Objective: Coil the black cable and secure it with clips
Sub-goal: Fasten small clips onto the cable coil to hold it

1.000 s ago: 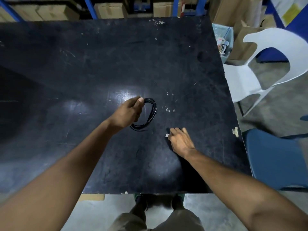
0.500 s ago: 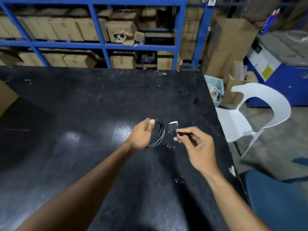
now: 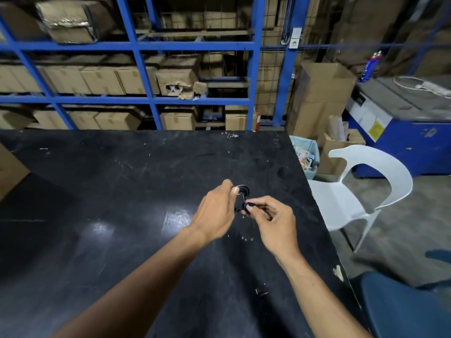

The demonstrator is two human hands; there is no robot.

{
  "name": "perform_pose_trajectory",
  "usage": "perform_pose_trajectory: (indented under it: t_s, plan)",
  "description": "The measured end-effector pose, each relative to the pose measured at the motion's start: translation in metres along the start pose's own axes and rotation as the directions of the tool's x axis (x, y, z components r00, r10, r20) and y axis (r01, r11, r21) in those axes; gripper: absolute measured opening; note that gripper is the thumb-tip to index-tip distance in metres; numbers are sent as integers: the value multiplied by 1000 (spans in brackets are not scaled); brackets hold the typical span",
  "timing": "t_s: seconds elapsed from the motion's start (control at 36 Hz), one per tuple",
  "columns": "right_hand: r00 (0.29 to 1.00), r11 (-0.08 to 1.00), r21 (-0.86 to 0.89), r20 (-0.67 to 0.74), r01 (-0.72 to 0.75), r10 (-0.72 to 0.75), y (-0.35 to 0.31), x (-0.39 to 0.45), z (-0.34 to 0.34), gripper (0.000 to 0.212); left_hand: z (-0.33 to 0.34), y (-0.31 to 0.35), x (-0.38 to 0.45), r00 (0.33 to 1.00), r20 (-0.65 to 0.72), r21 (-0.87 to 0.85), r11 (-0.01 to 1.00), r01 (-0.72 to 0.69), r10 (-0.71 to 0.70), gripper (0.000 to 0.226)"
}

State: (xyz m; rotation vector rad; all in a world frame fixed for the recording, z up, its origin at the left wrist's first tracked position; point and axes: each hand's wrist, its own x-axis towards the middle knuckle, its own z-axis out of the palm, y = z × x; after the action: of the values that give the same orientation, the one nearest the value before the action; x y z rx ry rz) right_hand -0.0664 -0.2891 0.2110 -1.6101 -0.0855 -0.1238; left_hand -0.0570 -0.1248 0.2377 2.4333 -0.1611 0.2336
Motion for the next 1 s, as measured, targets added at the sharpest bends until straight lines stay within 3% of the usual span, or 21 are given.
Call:
perform_pose_trajectory:
  t_s: [0.19,0.28,0.44,0.58,0.72,0.86,0.92,1.0]
  plan:
    - [997,992,-103,18,72,-71,2,2,8,28,-2,20,-2,1000,-13,41,999,12,-11,29]
    - [995,992,-94,-42,84,-88,2,1,10,28,-2,25,-1,999,-33,60,998,1,1,28]
    - [988,994,-26,-111,104,-106,0,4,11,25,-2,27,-3,999,-33,56,998,-41,42,27]
    - [974,978,197,-226,71,-25,-4,5,17,24,2,29,-7,997,-51,21,998,-59,60,37]
    - [957,865,501,-251,-3,148,-10,2,24,19,4,34,-11,995,-80,-5,998,-60,60,35]
    - [938,634,765,-129,-112,322,-16,2,27,22,6,37,-14,996,-77,-28,999,-41,38,34]
    - [928,554,819,-76,-150,364,-18,1,26,21,6,39,-14,996,-83,-24,999,-25,23,41]
    - [915,506,848,-68,-157,398,-19,2,25,21,8,45,-16,996,-92,-17,1000,3,-4,33]
